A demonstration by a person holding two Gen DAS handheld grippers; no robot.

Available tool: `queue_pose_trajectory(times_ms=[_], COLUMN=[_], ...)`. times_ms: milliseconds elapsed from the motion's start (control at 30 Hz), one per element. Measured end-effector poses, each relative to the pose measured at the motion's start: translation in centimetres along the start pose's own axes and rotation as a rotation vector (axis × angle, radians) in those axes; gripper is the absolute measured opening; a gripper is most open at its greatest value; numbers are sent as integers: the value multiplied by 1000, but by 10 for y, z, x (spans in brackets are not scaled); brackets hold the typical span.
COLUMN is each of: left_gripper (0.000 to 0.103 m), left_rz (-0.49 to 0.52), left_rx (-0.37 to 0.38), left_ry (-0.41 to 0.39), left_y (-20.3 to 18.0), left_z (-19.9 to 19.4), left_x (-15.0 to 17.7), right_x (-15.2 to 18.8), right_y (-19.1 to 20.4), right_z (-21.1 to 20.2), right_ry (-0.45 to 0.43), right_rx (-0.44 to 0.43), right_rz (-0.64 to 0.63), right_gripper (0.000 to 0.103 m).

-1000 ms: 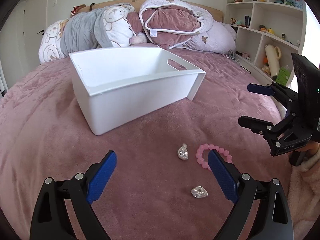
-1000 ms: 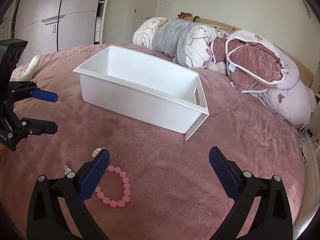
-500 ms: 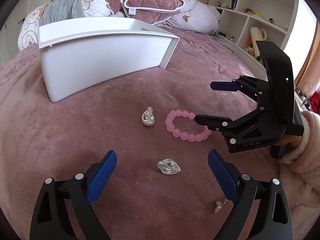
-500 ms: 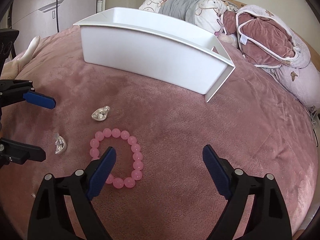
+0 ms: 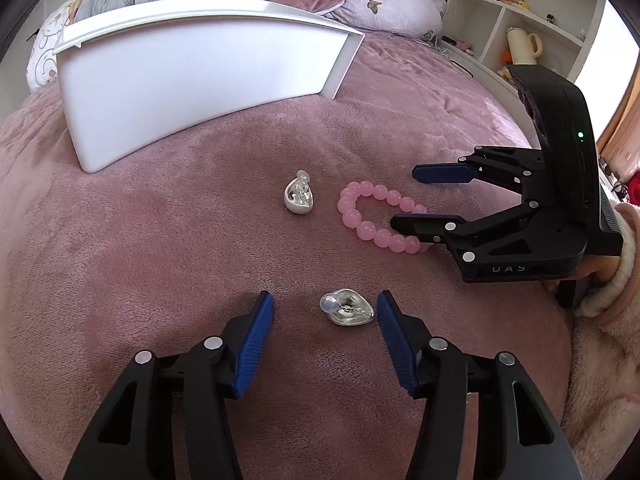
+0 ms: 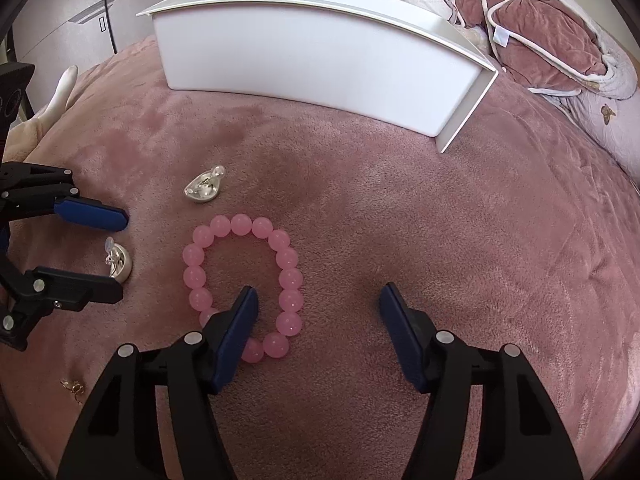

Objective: Organize jewelry
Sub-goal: 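Grasp the pink bead bracelet with right tool while left tool grasps silver heart pendant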

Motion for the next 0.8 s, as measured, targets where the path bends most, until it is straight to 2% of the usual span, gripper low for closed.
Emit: queue_pose_trajectory(times_ms=[100,133,200,233,333,500,800], left_gripper=[43,40,29,28,28,28,28], left_rz=[-16,-19,-20,-25,-42,-44,-39], left_rx=[-4,-13,-39,-39,-26,-31,-53], left_ry=[1,1,0,0,-3,-9,-21], left_y=[3,4,7,8,10,9,9], left_z=[-1,-1,-2,-2,-4,-5,-12], left_x=[0,0,0,1,1,1,3], right_x=[1,2,3,3,4,3,2], right_y=[5,6,10,11,11,6,1], right_z=[-2,-3,-4,-4,-5,-9,-23], right_ry=[3,5,8,8,11,2,-43], right_rx=[-22,-37,-71,-77,-102,-139,-119], right_rz=[6,12,20,23,44,104,113], right_gripper=[48,41,28,21,14,12,12])
Point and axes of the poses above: each gripper's, at about its wrist camera, not at the fingertips, and z roughly the way its jaws point, y to its left, x to its underside, the point moved 3 cm from there along z, roughly the way its jaws point, and after that the axes turned 4 degrees about x, right-handed, at the moved point
